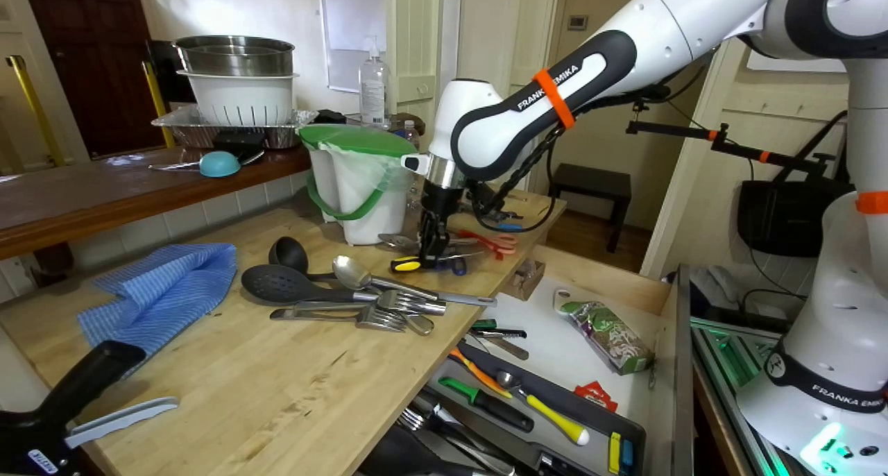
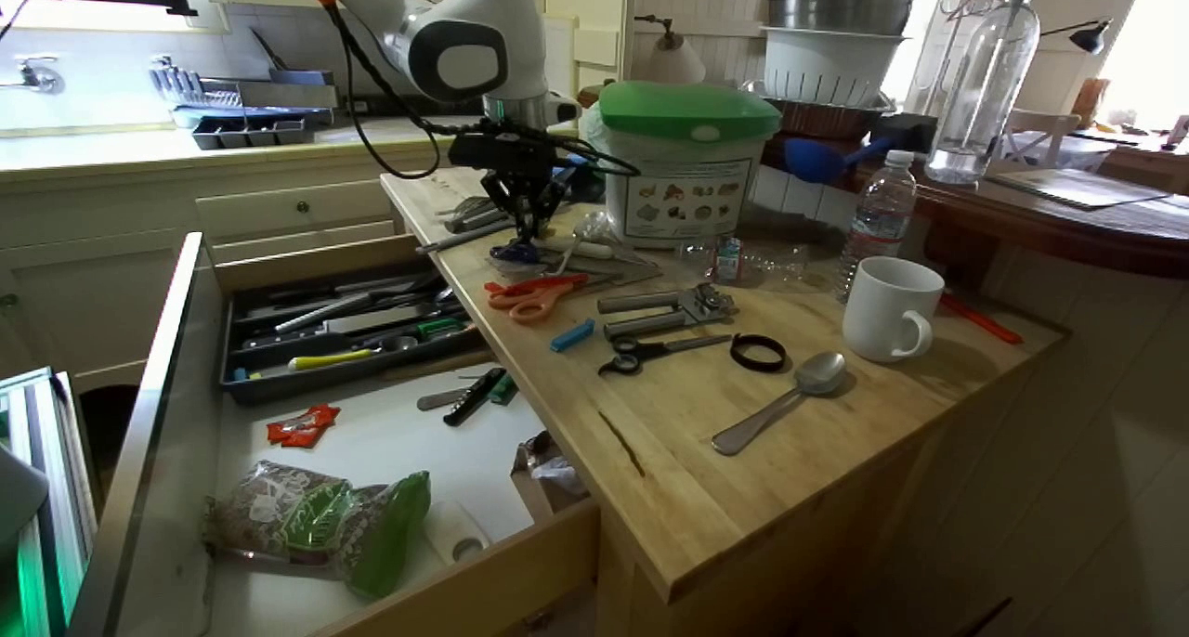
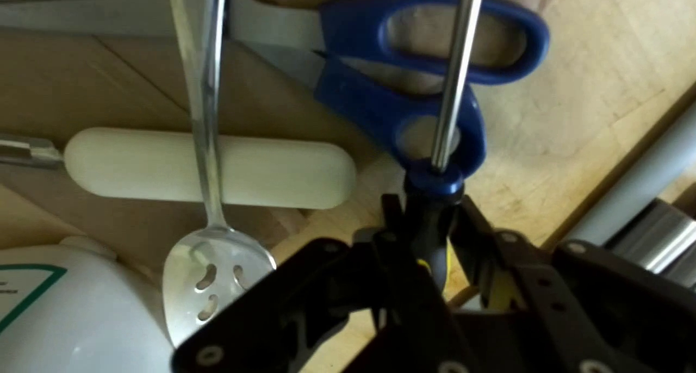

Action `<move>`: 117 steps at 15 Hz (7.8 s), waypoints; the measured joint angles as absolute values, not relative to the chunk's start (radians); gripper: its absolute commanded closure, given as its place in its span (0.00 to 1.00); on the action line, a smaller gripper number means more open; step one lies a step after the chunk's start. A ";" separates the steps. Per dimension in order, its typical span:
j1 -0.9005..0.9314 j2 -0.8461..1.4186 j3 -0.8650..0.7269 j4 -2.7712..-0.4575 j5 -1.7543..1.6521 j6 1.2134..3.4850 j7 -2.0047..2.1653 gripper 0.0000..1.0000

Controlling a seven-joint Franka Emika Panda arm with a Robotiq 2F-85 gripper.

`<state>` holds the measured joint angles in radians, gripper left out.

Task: Pick up the screw driver and place it in the drawer to the right of the cutlery holder

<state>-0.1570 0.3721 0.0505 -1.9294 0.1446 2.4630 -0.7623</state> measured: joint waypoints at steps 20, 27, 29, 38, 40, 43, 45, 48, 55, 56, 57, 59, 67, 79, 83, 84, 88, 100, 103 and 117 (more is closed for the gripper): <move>-0.129 0.431 0.086 -1.849 0.092 2.435 -0.726 0.91; -0.105 0.249 0.105 -2.050 0.087 2.440 -0.714 0.91; -0.095 0.184 0.104 -2.131 0.069 2.445 -0.720 0.91; 0.005 0.022 0.105 -2.415 -0.077 2.530 -0.737 0.91; 0.025 0.005 0.105 -2.471 -0.114 2.591 -0.707 0.91; 0.046 -0.010 0.105 -2.535 -0.152 2.667 -0.646 0.91; 0.052 -0.015 0.105 -2.571 -0.170 2.721 -0.601 0.91; 0.058 -0.019 0.105 -2.615 -0.238 2.791 -0.500 0.91; 0.020 -0.049 0.092 -2.681 -0.664 2.850 -0.164 0.91; 0.003 -0.055 0.082 -2.692 -0.727 2.869 -0.137 0.91; -0.014 -0.059 0.068 -2.707 -0.772 2.903 -0.125 0.91; -0.047 -0.059 0.037 -2.740 -0.813 3.002 -0.127 0.91; -0.086 0.110 -0.024 -2.760 -0.811 3.341 -0.119 0.66; -0.115 0.197 -0.004 -2.759 -0.941 3.342 -0.081 0.91; -0.110 0.191 -0.063 -2.753 -1.005 3.342 0.031 0.91; -0.102 0.177 -0.089 -2.748 -1.010 3.342 0.075 0.91; -0.071 0.134 -0.160 -2.743 -1.012 3.342 0.273 0.91; 0.033 0.173 -0.279 -2.753 -1.008 3.340 0.802 0.91; 0.088 0.197 -0.328 -2.752 -0.999 3.340 0.928 0.91; 0.501 0.302 -0.851 -2.743 -0.987 3.356 1.053 0.91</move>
